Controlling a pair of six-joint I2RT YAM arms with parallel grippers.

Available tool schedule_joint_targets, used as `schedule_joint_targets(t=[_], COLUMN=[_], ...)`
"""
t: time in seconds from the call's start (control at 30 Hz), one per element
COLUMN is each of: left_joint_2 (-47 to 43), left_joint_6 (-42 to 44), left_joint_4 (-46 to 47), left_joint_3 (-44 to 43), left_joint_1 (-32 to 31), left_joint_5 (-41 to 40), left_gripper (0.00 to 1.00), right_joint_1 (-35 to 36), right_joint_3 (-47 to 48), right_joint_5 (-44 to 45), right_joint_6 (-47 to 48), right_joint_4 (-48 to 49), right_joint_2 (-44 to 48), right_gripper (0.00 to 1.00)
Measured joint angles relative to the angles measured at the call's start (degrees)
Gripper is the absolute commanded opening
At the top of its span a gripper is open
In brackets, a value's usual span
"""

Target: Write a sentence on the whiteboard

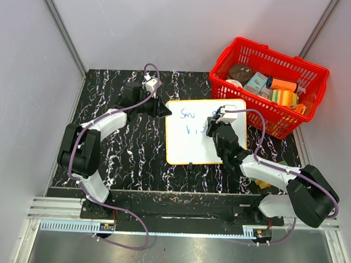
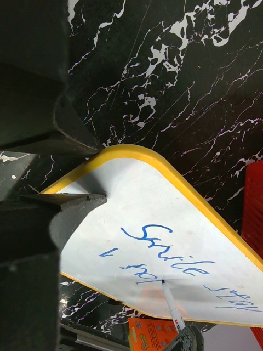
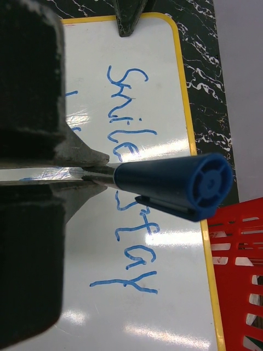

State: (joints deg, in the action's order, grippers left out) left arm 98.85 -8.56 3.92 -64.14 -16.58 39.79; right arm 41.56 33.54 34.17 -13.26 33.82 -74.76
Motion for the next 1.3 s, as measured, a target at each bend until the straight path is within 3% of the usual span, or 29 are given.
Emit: schedule_joint_targets(t=[1.3], left_joint_2=[0.02], left_joint_6=[0.0], left_joint_4=[-0.04], left_joint_3=[0.0], left_joint_1=[-0.02], left_joint_5=[-0.13], left_gripper=[0.0], right_joint_1=[-1.07], right_joint_3=[-2.84], right_joint_5=[-1.33], right_joint_6=[-3.76], right_joint_4=[-2.03], right_joint_2=[3.28], right_gripper=[0.0])
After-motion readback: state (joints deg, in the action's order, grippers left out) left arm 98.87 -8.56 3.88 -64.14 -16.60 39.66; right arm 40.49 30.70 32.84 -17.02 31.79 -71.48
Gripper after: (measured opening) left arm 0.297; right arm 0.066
